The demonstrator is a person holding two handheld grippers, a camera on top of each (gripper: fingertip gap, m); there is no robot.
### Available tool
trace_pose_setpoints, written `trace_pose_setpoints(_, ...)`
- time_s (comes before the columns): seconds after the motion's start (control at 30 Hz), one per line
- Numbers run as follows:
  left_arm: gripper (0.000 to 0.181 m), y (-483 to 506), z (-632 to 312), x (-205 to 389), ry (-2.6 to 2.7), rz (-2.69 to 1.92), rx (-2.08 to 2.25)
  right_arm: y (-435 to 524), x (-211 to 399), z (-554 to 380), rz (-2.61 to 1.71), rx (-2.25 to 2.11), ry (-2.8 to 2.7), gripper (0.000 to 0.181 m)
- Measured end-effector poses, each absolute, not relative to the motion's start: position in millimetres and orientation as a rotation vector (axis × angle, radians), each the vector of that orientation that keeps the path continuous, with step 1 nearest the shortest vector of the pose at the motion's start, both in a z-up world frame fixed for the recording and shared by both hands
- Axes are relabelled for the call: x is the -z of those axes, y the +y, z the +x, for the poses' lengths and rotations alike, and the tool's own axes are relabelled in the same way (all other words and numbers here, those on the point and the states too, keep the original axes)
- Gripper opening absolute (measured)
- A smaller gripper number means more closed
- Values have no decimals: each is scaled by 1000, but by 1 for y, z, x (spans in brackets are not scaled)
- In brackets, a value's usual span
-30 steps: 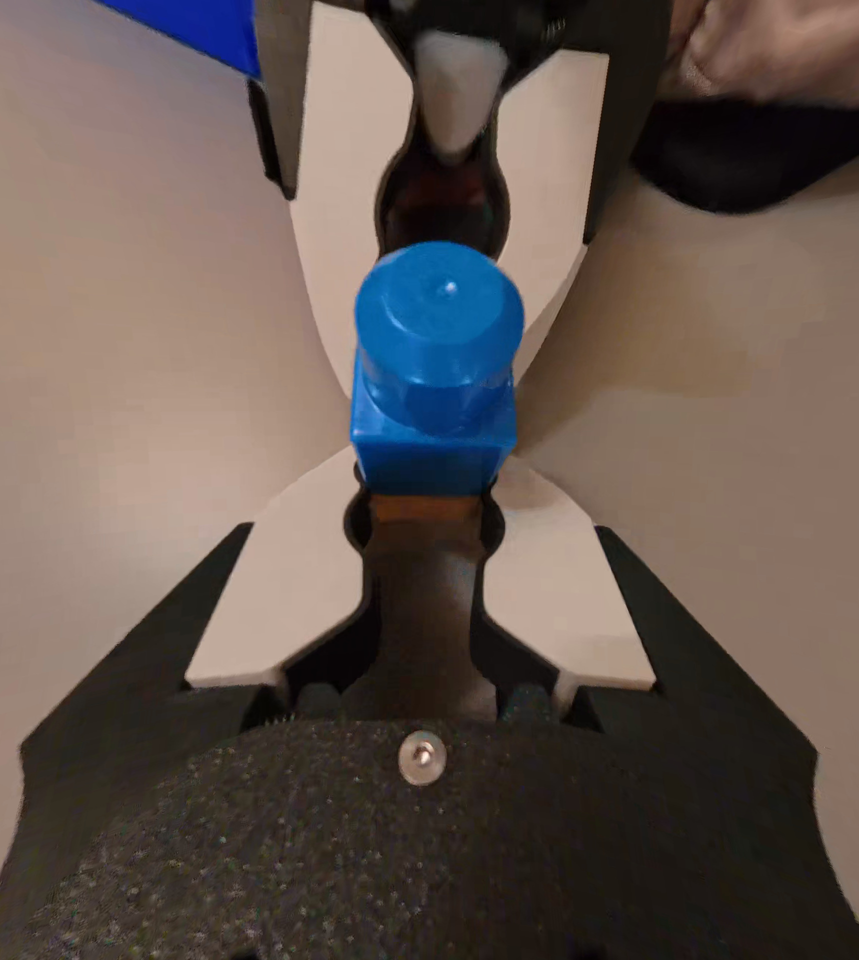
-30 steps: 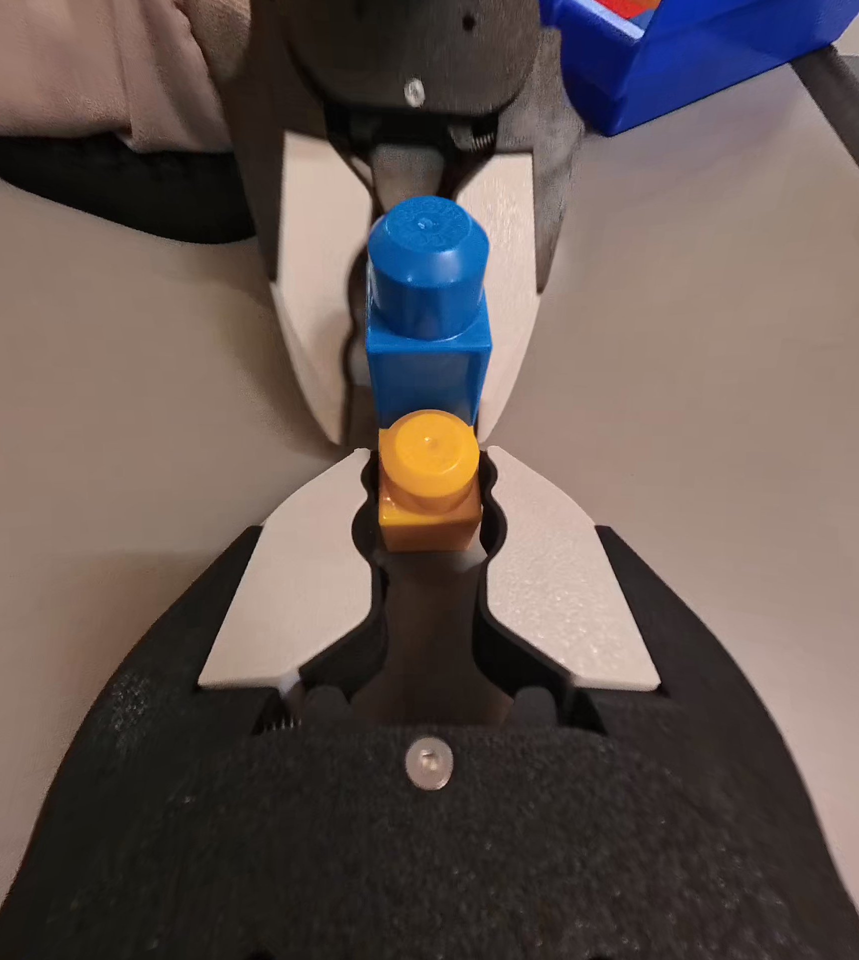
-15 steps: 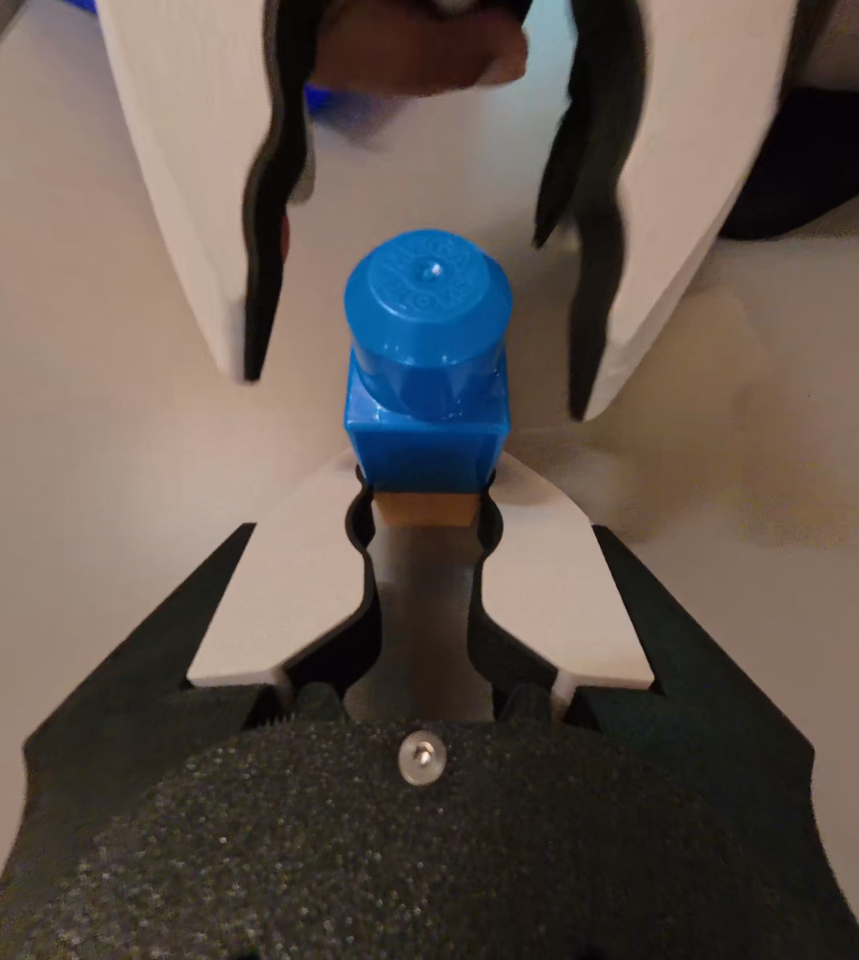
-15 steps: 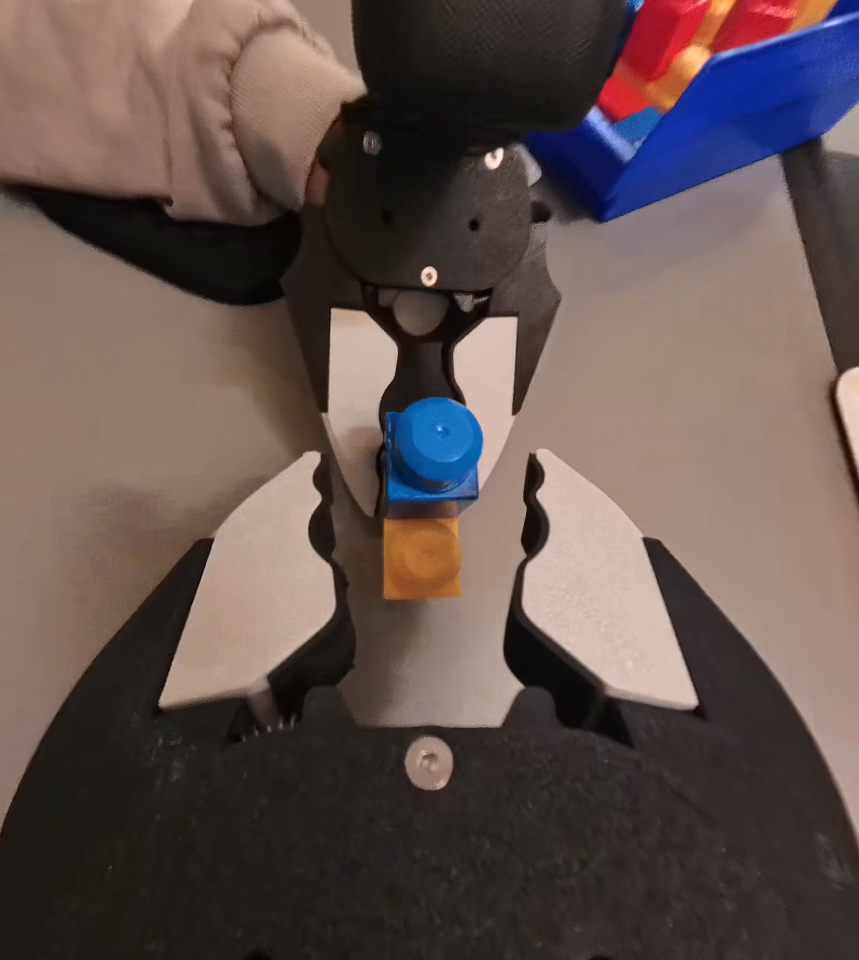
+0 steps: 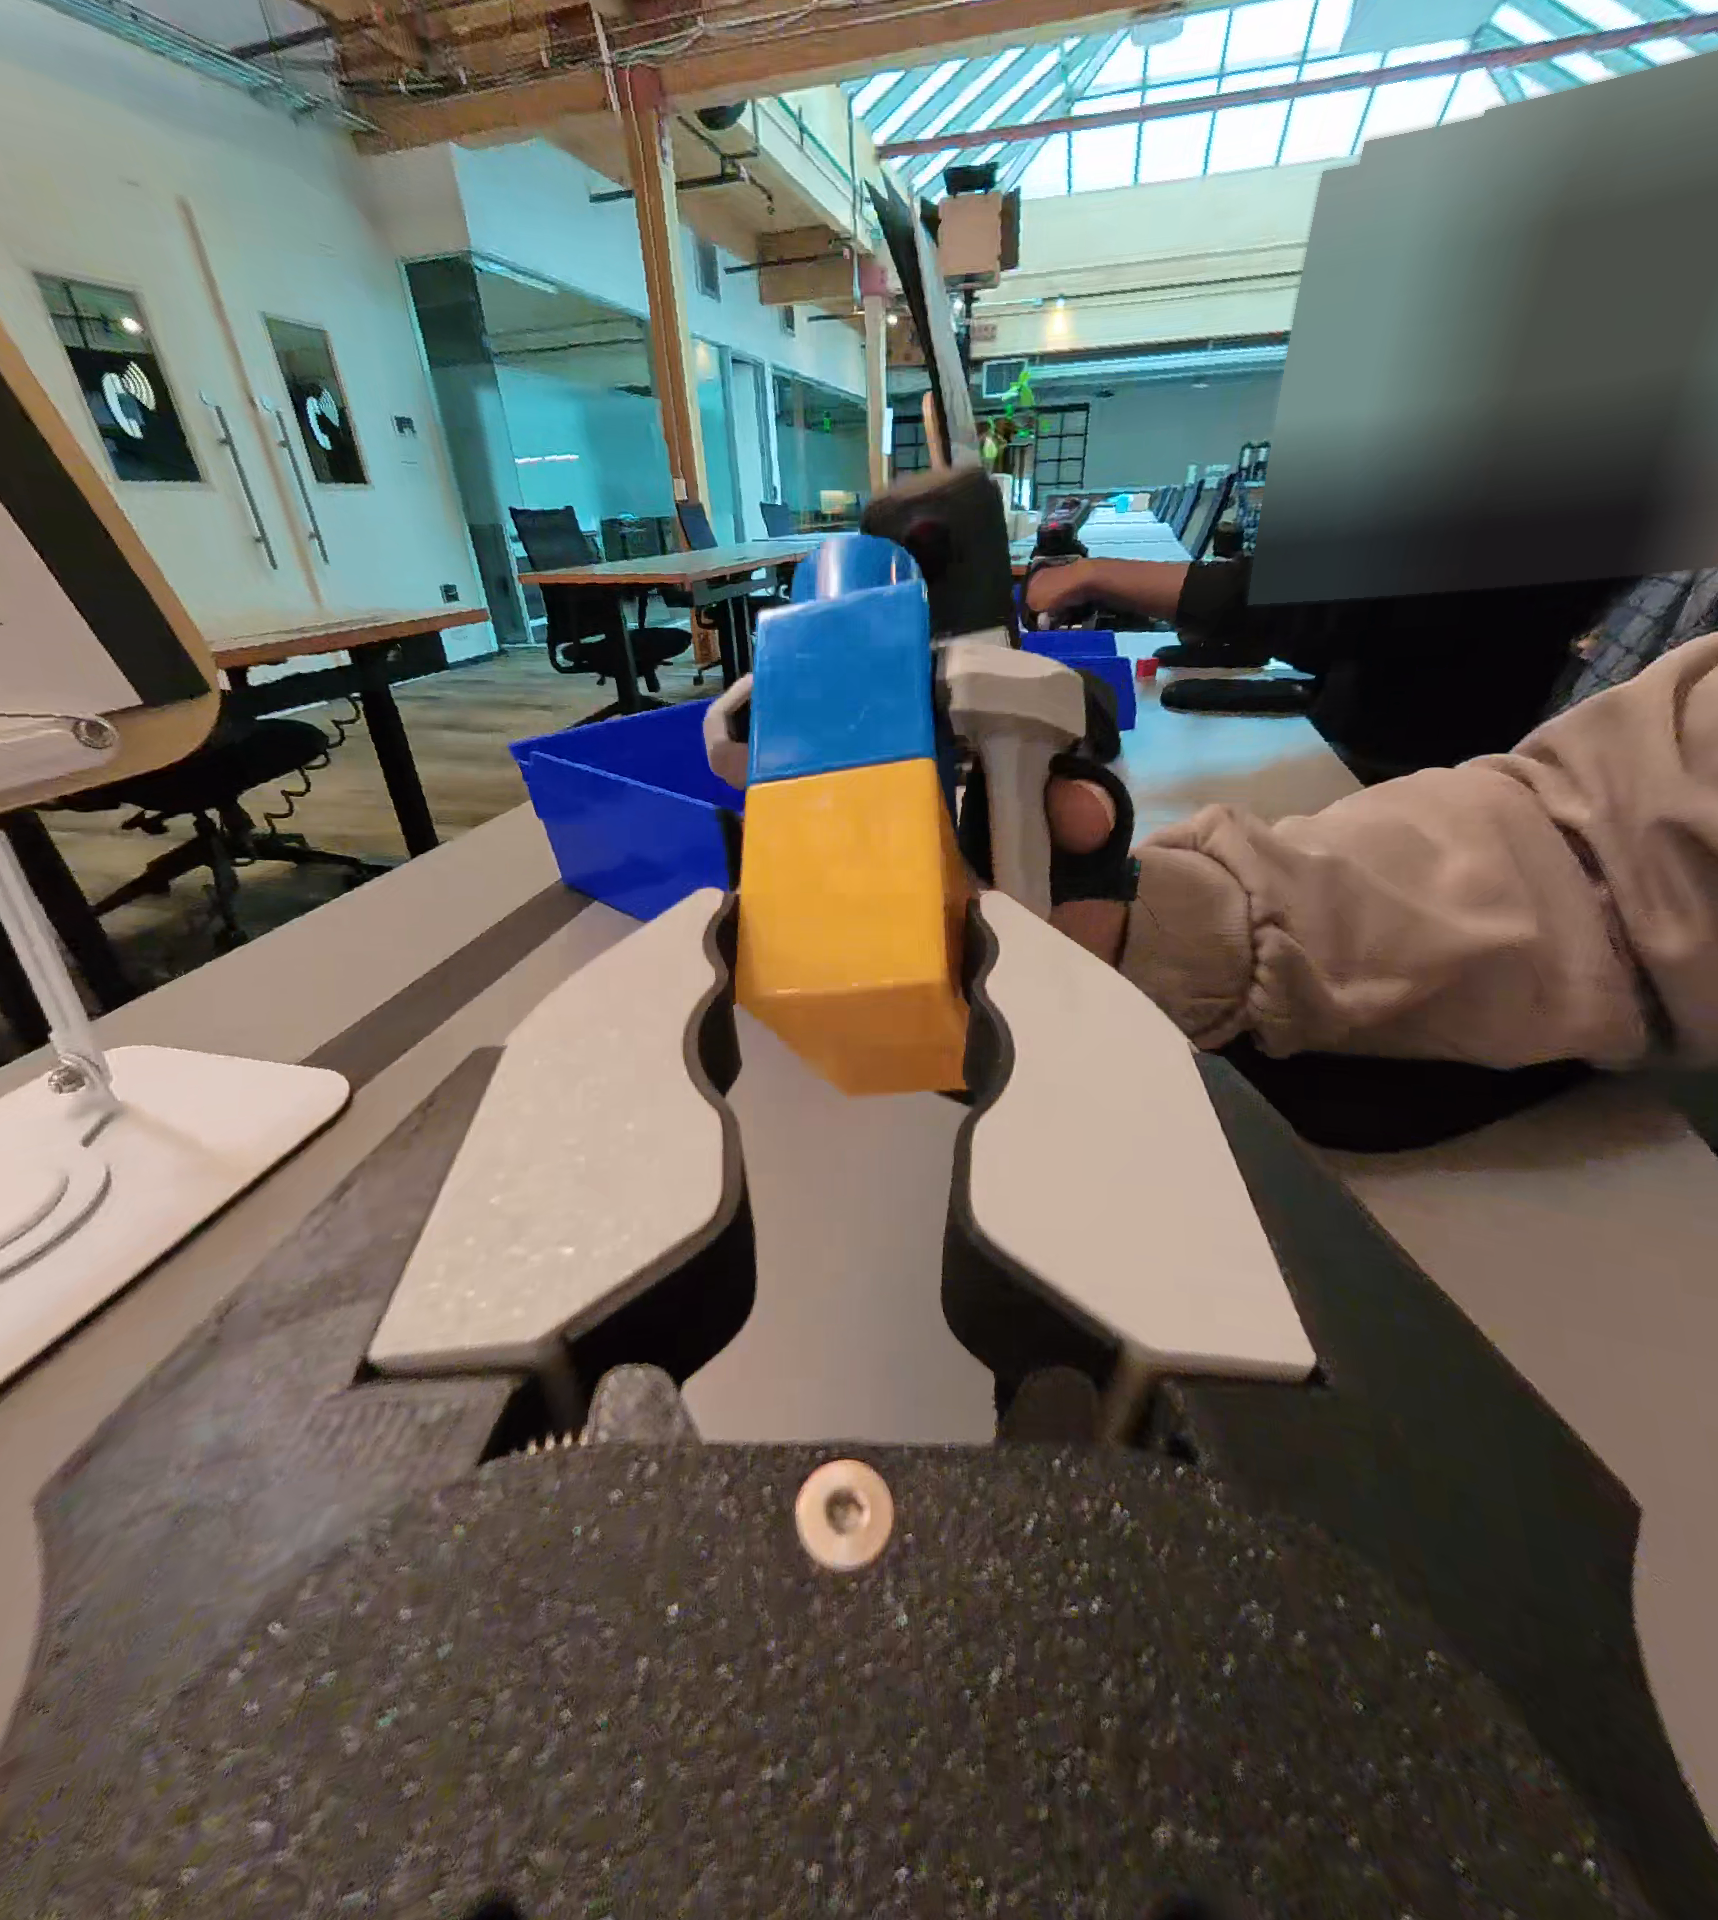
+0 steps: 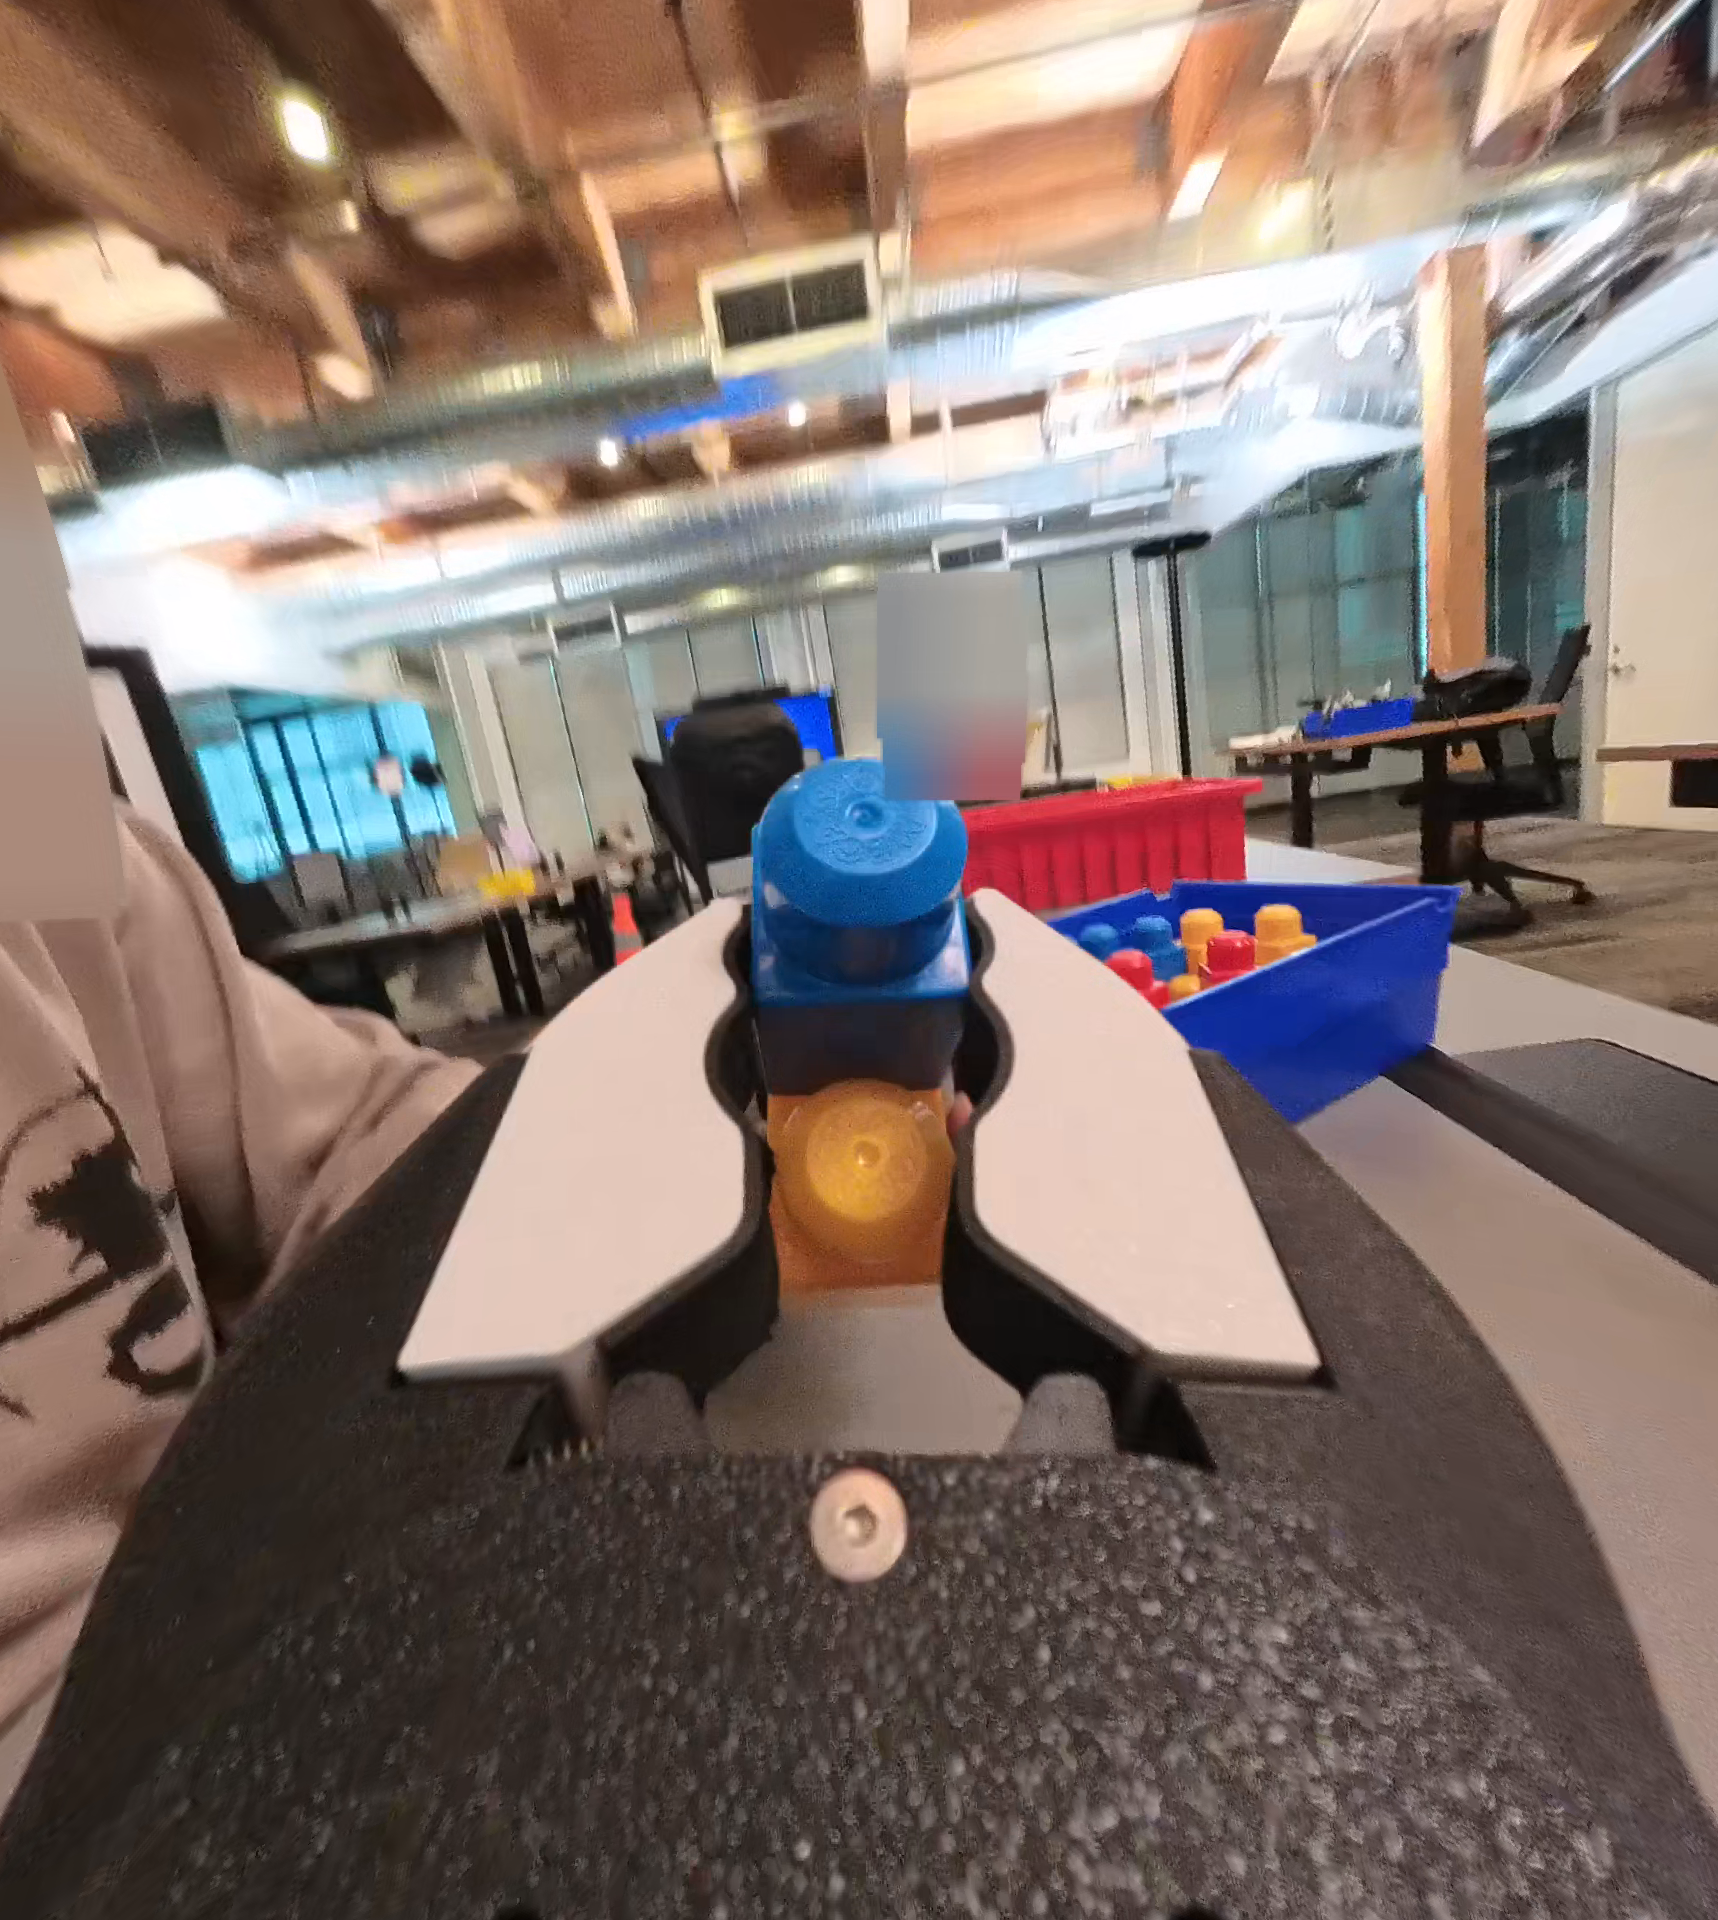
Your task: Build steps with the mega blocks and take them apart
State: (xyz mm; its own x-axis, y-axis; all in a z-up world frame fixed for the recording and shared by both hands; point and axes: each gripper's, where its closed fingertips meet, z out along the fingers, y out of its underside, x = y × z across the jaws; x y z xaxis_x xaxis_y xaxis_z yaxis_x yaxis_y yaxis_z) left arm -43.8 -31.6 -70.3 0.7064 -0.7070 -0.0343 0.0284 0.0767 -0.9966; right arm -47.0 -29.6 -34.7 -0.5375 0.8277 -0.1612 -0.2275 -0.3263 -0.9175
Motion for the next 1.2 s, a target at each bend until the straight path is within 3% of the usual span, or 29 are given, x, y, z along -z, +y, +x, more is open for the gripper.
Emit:
trace_pose_setpoints(0.23,38,-39,-44,68,634,-1415,663,-34,41,-44,-854,-1900,-1296,36)
trace_pose_setpoints(0.43,37,-47,-45,89,789,-1547,636,-33,90,-36,-931,-1390,-1810,40)
trace_pose_setpoints(0.53,37,-47,-43,102,840,-1605,608,-36,99,-36,-939,-1351,-1847,40)
trace_pose_setpoints(0.83,37,-43,-82,99,723,-1611,623,2,73,-13,-981,-1509,-1708,35)
trace_pose_setpoints(1.2,37,-36,-86,90,650,-1544,612,74,53,33,-1239,-1024,-1723,35)
